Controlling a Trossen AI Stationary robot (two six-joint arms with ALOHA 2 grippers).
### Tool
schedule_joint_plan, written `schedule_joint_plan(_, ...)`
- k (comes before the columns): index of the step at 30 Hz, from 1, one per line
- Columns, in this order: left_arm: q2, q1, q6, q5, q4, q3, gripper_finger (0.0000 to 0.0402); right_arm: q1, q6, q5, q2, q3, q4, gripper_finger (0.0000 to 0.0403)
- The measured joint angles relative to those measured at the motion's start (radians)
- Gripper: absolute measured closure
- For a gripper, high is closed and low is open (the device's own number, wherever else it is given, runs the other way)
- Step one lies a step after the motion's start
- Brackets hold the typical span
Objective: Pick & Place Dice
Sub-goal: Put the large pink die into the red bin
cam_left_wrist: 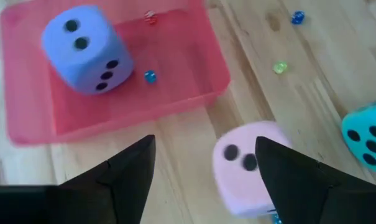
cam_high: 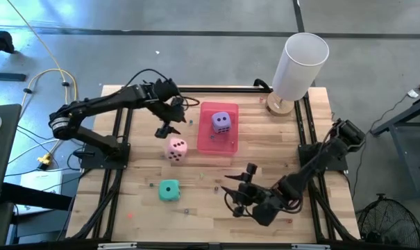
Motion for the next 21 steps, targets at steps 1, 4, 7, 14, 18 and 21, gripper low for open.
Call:
schedule_joint_plan(1,-0.007,0.000,-0.023,-0.007,-0.002,0.000,0.0142,0.005,0.000,-0.002,0.001,0.000,-0.002,0.0229)
schedule_joint_plan(4,-0.029,0.000,-0.108,-0.012,-0.002,0.001,0.0145,0.012,0.004,-0.004,0.001,0.000,-0.012,0.0229)
schedule_joint_plan(7,-0.054,-0.002,-0.138,-0.011,-0.003,0.001,0.0145,0.009,0.026,-0.003,0.001,0.000,-0.041,0.0229)
schedule_joint_plan(14,-0.069,-0.025,-0.251,-0.010,-0.003,0.002,0.0145,0.000,0.026,-0.002,0.001,0.000,-0.038,0.0229)
schedule_joint_plan(18,-0.069,-0.039,-0.298,-0.012,-0.003,0.002,0.0145,-0.009,0.000,0.040,-0.002,0.000,-0.041,0.0229)
schedule_joint_plan(21,-0.069,-0.046,-0.241,-0.017,-0.003,0.002,0.0141,-0.018,-0.037,0.073,-0.003,0.000,-0.039,0.0229)
